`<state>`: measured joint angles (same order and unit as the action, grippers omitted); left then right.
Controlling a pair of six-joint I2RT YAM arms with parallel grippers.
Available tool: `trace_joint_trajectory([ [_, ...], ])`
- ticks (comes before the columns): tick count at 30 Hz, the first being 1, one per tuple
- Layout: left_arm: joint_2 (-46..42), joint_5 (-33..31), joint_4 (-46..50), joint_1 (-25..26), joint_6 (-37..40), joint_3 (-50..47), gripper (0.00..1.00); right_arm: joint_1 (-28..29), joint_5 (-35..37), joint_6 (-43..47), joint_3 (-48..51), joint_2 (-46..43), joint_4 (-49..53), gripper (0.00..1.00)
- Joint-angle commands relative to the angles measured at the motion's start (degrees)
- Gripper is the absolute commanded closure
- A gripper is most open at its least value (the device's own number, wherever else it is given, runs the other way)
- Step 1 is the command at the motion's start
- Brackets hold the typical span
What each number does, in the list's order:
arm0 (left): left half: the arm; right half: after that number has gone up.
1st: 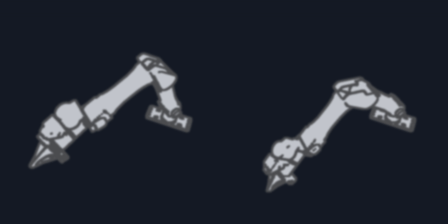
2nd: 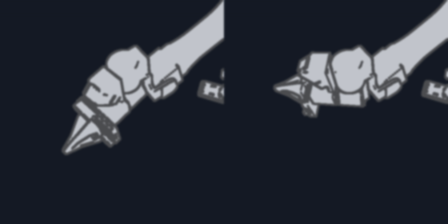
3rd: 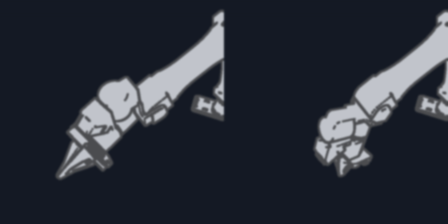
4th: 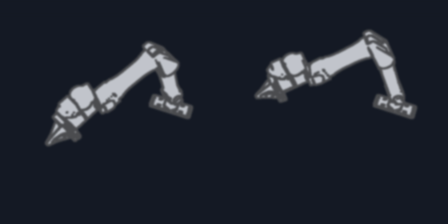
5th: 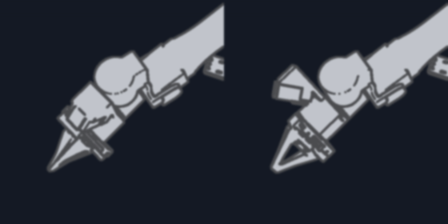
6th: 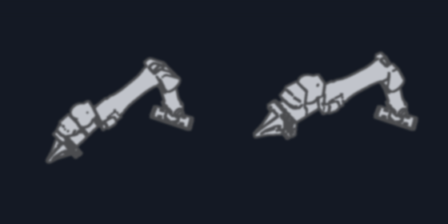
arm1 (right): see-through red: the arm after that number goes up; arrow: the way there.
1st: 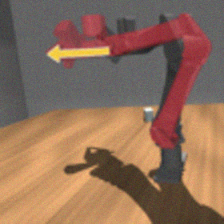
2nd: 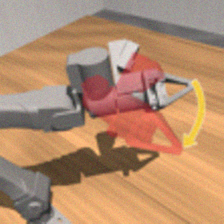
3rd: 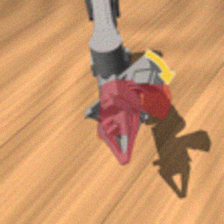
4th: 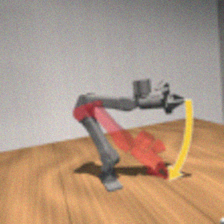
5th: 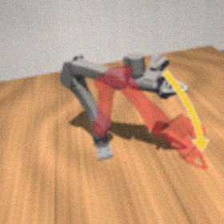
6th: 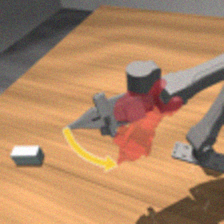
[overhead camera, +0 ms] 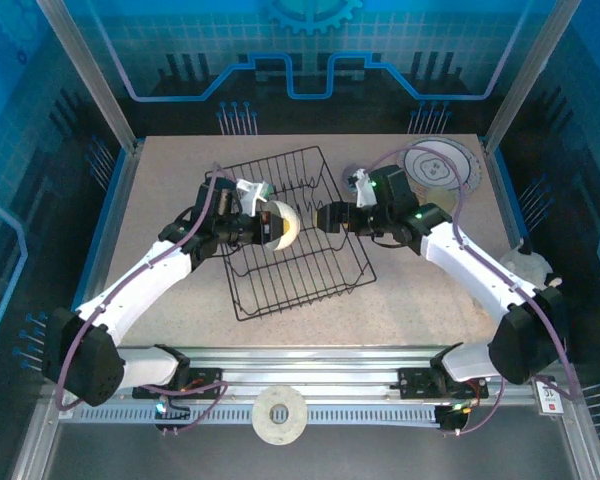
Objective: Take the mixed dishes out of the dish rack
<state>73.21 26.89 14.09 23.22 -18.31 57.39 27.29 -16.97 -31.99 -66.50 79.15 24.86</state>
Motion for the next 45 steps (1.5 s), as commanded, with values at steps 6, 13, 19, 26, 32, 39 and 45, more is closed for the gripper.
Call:
trace_joint_trajectory([
  [6,1.16,-2.99,8.18,5.31,37.66,6.42,1.0,-1.96,2.21,10.06,-7.17,-1.12,15.21,0.0],
  [13,0.78,-10.12,9.9,8.77,54.71,4.55,1.0,-3.2,1.25,12.65,-10.79,-0.52,18.63,0.0],
  [19,-1.6,-13.49,6.51,11.78,62.34,0.25,1.0,-3.22,-1.41,15.14,-16.05,3.49,22.1,0.0],
  [26,-1.3,-15.29,8.23,14.59,67.85,0.79,1.0,0.04,-2.51,17.95,-23.08,10.25,26.45,0.03],
  [32,0.26,-15.24,8.64,15.78,68.02,1.5,1.0,5.05,2.07,19.79,-29.34,16.68,30.84,0.09],
  [39,1.21,-16.81,8.31,16.91,68.46,1.3,1.0,9.13,12.47,21.96,-35.57,22.84,37.46,0.2],
  [45,2.61,-18.54,8.99,17.38,68.84,2.35,1.0,11.09,18.72,22.41,-36.86,24.62,39.8,0.32],
])
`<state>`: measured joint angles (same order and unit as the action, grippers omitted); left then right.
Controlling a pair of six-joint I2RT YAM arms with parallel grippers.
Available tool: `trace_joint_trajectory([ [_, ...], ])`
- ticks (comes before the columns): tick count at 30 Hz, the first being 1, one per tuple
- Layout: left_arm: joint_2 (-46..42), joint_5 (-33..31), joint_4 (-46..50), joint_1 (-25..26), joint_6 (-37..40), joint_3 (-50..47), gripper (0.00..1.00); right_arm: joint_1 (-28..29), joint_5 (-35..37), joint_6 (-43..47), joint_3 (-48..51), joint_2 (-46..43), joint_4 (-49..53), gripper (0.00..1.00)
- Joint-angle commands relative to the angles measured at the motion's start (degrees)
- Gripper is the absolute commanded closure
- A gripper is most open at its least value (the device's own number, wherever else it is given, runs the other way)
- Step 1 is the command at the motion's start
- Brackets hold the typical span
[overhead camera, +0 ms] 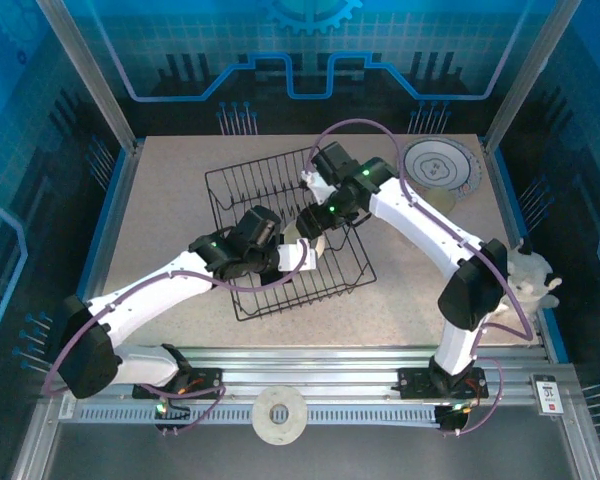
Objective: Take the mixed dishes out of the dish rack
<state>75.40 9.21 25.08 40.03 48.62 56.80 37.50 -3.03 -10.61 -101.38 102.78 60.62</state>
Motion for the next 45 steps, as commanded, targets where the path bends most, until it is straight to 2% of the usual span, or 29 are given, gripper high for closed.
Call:
trace_joint_trajectory([
  [1,0.66,-1.12,-1.93,0.67,1.9,3.05,1.0,0.98,5.29,1.06,-1.98,1.06,4.22,0.34],
  [8,1.57,-2.41,-2.23,1.5,1.87,3.3,1.0,1.42,7.07,1.29,-1.15,2.23,4.68,0.42],
  [16,1.08,-3.09,-4.03,2.13,1.43,2.47,1.0,1.44,5.96,0.91,0.11,3.89,3.59,0.51],
  [21,0.64,-4.69,-5.83,2.44,1.42,1.31,1.0,1.44,4.14,0.42,0.41,4.39,2.97,0.63],
  [32,1.5,-8.02,-7.5,3.17,1.02,1.21,1.0,1.44,1.19,-1.56,1.93,4.56,1.82,1.0],
  [35,1.66,-8.28,-7.72,3.29,0.31,1.29,1.0,1.28,1.02,-2.3,3.21,3.81,0.37,1.0],
  [36,1.76,-8.46,-7.68,3.34,-0.05,1.38,0.97,1.08,0.8,-2.54,3.57,3.41,-0.23,1.0],
  [39,1.54,-9.01,-8.38,3.5,-1.75,1.51,0.42,0.27,0.06,-3.61,4.7,2.15,-2.09,1.0],
  [40,1.13,-9.33,-9.25,3.71,-2.18,1.18,0.18,-0.02,-0.29,-3.95,4.87,1.82,-2.63,1.0],
  [41,0.54,-9.37,-10.09,3.95,-2.35,0.68,0.01,-0.36,-0.62,-4.21,4.99,1.49,-3.06,1.0],
  [45,-2.89,-8.46,-11.89,4.45,-5.63,-0.08,0.01,-1.88,-1.12,-5.39,5.91,0.04,-4.98,1.0],
])
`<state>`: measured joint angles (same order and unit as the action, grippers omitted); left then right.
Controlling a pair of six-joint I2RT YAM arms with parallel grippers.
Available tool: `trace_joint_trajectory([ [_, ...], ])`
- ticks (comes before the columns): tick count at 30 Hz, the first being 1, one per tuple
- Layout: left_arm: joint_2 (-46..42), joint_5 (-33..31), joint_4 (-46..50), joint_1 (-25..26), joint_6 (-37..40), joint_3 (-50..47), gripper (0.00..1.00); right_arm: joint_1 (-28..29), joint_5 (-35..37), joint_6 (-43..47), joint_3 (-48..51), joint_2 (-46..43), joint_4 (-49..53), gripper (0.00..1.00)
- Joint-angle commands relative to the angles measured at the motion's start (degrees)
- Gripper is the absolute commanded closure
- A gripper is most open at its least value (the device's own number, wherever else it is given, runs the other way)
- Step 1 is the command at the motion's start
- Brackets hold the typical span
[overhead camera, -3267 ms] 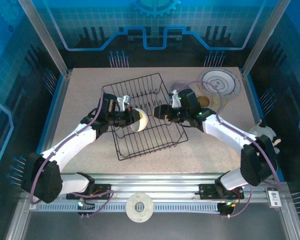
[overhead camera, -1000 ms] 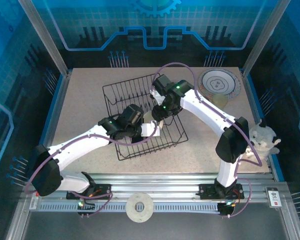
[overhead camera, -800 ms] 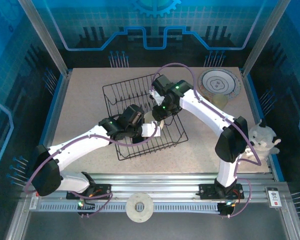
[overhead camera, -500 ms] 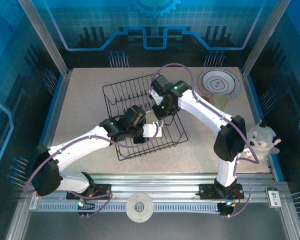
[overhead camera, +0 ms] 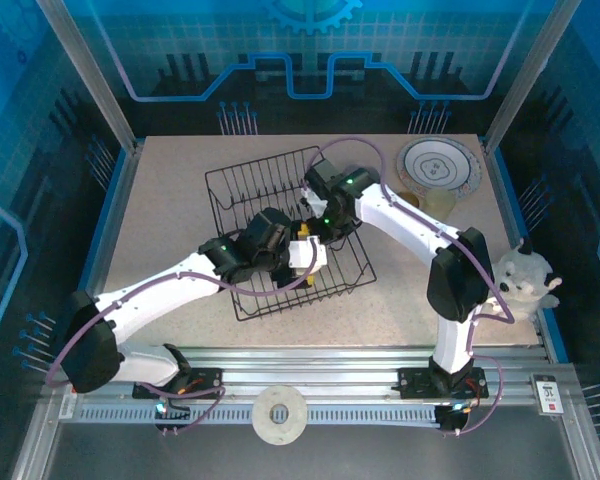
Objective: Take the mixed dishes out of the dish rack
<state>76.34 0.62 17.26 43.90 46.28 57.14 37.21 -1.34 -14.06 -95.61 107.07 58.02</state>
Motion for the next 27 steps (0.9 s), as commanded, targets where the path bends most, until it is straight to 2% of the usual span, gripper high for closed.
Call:
trace_joint_trajectory([
  [1,-5.06,0.51,-4.07,0.62,-5.25,-0.09,0.01,-2.32,-2.99,-2.38,0.77,-4.84,-3.15,1.0],
  [7,-14.77,-1.96,-5.27,0.42,-21.21,0.46,0.01,-8.14,-5.09,-5.97,4.14,-9.48,-8.35,1.0],
  [13,-23.07,-3.88,1.66,-0.02,-40.03,0.4,0.01,-17.73,-7.51,-10.91,3.79,-10.89,-12.49,1.0],
  [17,-28.31,-2.85,5.12,-0.55,-50.6,-3.09,0.01,-22.36,-7.52,-12.19,-2.51,-5.94,-11.11,1.0],
  [20,-32.18,-1.12,4.9,-0.74,-55.66,-6.42,0.01,-24.55,-5.86,-12.58,-9.37,-0.45,-8.55,1.0],
  [27,-36.34,-2.66,9.12,-1.05,-62.3,-9.4,0.01,-27.35,-2.48,-13.29,-25.03,12.74,-2.32,1.0],
])
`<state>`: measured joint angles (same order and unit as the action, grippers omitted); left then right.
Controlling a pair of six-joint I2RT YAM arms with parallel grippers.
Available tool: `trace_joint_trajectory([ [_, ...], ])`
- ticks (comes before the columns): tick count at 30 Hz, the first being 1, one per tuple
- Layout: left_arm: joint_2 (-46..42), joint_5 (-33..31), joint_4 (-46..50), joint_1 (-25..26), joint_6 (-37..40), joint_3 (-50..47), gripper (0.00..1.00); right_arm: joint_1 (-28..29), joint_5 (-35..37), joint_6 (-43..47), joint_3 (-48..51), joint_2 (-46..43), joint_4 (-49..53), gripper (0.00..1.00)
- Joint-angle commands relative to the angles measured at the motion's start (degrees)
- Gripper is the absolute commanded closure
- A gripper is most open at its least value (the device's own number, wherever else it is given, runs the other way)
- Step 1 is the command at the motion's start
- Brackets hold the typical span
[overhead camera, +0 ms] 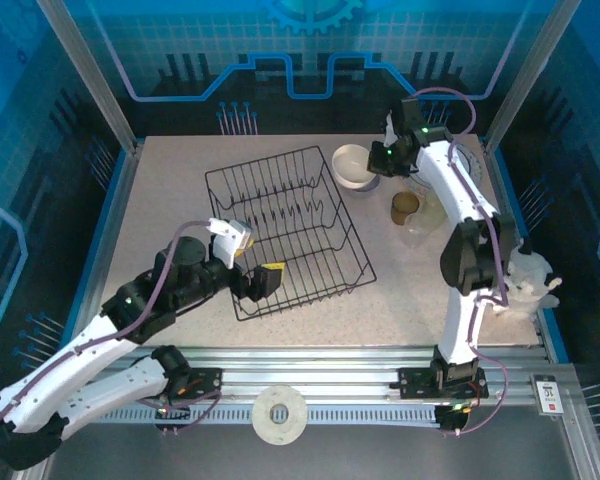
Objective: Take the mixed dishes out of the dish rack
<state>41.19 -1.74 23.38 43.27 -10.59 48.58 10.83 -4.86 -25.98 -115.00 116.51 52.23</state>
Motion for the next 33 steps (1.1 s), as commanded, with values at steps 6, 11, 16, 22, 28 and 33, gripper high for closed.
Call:
trace_joint_trajectory([
  [6,-1.94,-0.89,6.59,-0.98,-8.09,-2.21,0.01,-2.05,2.88,-0.8,-16.15,12.34,7.66,1.0],
  [11,-2.34,-0.65,6.43,-1.16,-8.84,-3.47,0.01,-3.04,4.43,-0.48,-20.88,16.47,9.6,1.0],
  [16,-2.41,-0.47,5.39,-1.36,-8.75,-3.75,0.01,-3.7,4.22,-0.34,-21.75,20.12,9.26,1.0],
  [22,-2.52,1.47,4.29,-1.58,-9.12,-3.87,0.01,-3.91,4.49,-0.54,-21.91,21.67,8.07,1.0],
  [28,-2.61,0.66,3.61,-1.66,-9.98,-4.63,0.01,-4.01,4.51,-0.5,-22.78,23.55,7.98,1.0],
  [33,-2.82,-0.15,3.4,-1.81,-9.83,-4.83,0.01,-4.0,4.6,-0.31,-22.9,24.28,7.8,1.0],
])
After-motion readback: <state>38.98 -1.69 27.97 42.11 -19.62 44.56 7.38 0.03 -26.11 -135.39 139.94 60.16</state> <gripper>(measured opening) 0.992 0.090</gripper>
